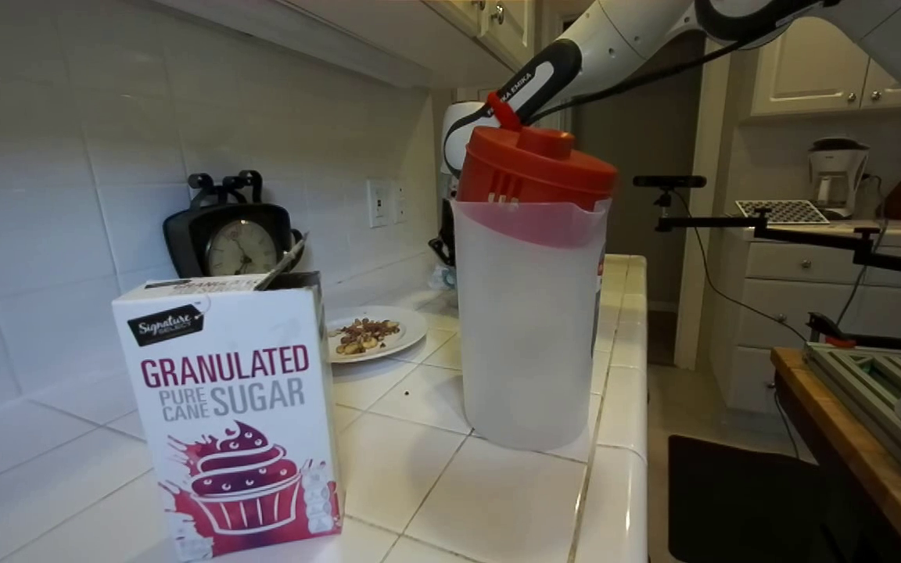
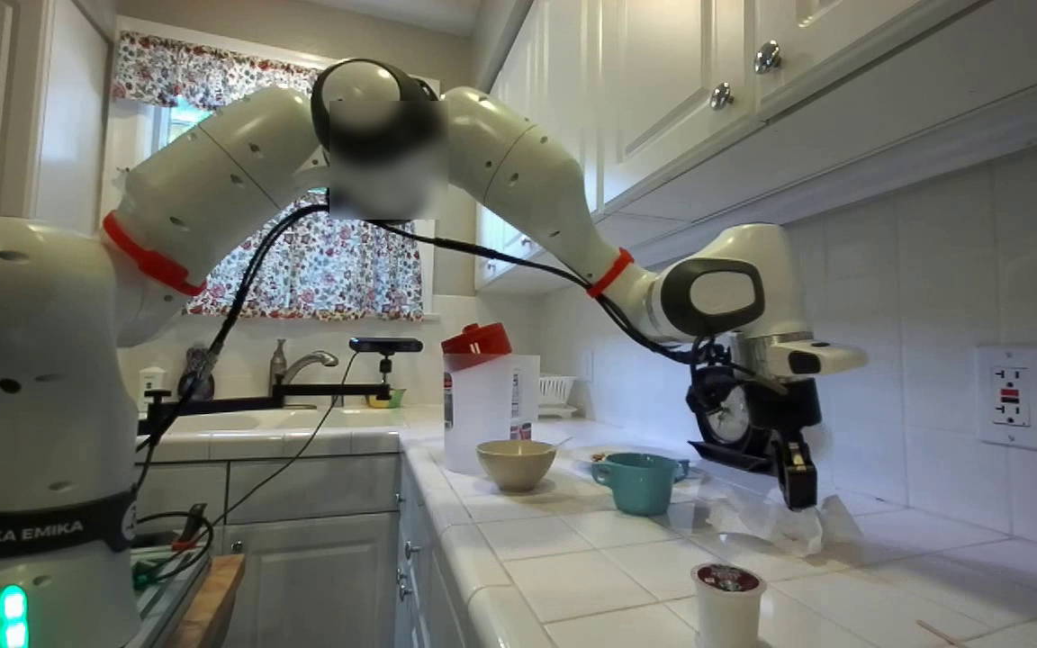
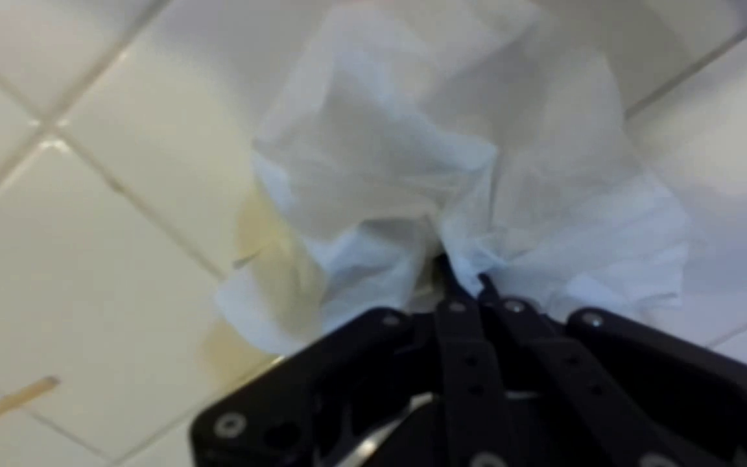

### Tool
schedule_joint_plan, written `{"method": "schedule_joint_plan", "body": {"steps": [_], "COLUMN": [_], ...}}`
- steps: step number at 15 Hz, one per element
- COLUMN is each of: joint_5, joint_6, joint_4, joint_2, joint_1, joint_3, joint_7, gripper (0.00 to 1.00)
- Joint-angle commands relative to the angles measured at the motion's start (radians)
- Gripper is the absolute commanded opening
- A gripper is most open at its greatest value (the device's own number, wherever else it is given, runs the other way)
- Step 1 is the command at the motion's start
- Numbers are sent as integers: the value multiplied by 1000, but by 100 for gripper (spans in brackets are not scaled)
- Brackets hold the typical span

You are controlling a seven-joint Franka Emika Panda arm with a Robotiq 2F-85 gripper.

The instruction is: Wipe four tiles of the counter using the serviette

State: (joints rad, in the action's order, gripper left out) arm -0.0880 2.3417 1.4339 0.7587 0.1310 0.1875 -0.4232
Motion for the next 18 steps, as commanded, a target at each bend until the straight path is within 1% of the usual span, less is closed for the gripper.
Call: {"method": "schedule_joint_plan", "body": {"steps": [1,4,6,9,13,15,18], "joint_5": [4,10,2,-12,-38,-51,-50], "joint_6": [15,15,0,-23,-63,-79,-64], "joint_4": [-6,-17,-37,-63,-110,-131,-130], "joint_2": [2,8,21,38,67,78,73], "joint_1": [-50,-93,-90,-50,40,74,66], "joint_3": [-30,-44,-38,-15,20,26,13], "joint_7": [9,13,7,-8,-35,-49,-45], "gripper": [0,0,0,0,0,0,0]}}
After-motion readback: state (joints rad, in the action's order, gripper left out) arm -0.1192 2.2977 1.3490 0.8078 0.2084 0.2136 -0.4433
